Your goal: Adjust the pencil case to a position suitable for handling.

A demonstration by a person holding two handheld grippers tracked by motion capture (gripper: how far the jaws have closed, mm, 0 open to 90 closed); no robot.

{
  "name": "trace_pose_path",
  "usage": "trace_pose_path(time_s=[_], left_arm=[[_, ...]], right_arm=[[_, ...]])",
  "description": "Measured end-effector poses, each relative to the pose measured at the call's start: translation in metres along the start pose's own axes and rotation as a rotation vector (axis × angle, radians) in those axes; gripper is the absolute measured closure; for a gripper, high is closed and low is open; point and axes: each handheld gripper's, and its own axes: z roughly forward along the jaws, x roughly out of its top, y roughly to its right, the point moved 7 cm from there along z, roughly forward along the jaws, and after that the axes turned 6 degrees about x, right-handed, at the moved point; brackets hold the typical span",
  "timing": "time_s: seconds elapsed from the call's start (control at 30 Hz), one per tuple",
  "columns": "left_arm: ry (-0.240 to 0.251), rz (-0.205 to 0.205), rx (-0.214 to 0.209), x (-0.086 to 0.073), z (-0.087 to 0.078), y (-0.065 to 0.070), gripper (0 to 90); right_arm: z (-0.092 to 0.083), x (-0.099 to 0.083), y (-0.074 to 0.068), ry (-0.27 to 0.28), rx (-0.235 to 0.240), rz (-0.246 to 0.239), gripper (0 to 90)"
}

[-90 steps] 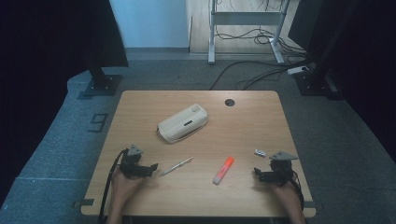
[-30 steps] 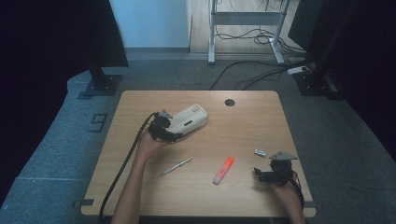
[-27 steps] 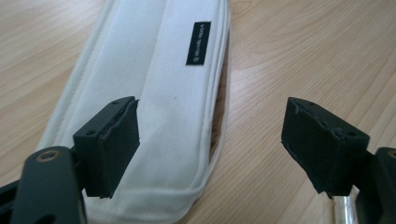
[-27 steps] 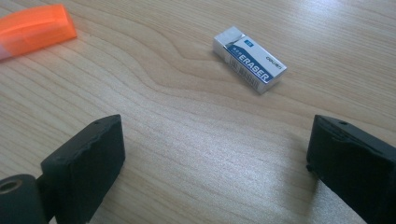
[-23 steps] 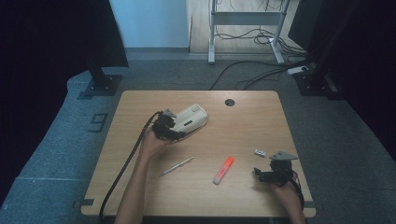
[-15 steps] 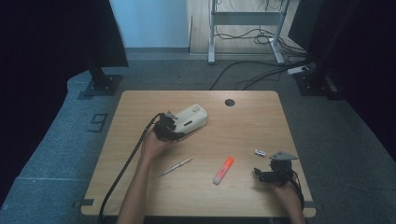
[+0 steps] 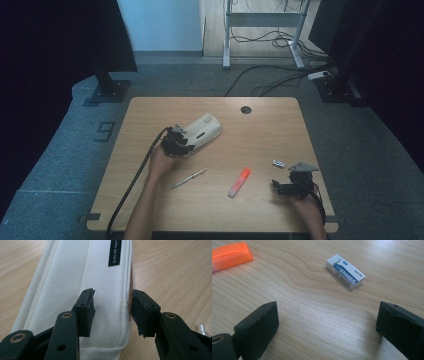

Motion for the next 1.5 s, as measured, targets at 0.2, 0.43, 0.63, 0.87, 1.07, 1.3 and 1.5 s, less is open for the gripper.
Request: trace_pose_path(time_s=[0.2,0.43,0.63,0.87,1.07,1.3,1.5], left_arm=[[0.013,0.000,-0.003,-0.012,-0.009,0.006,54.1],[0.001,0.028,0.024,-0.024,-0.020,0.014,53.6],[0.015,0.015,0.027,-0.034,-0.028,0.022,54.2],[0.048,0.022,0.007,-0.050,-0.041,0.028,55.0],[0.078,0.015,0.018,-0.055,-0.044,0.028,60.1],[0.100,0.080,0.082,-0.056,-0.048,0.032,68.3],[0.104,0.028,0.026,-0.056,-0.051,0.028,68.6]], right_arm=[[0.000,0.000,0.000,0.000,0.000,0.000,4.1],[0.000,0.000,0.000,0.000,0.000,0.000,4.1],[0.000,0.000,0.000,0.000,0.000,0.000,4.1],[0.000,0.000,0.000,0.000,-0.001,0.001,4.2],[0.000,0.000,0.000,0.001,-0.004,0.004,4.3],[0.000,0.001,0.000,0.002,-0.005,0.006,4.4],[0.001,0.001,0.000,0.002,-0.007,0.007,4.4]])
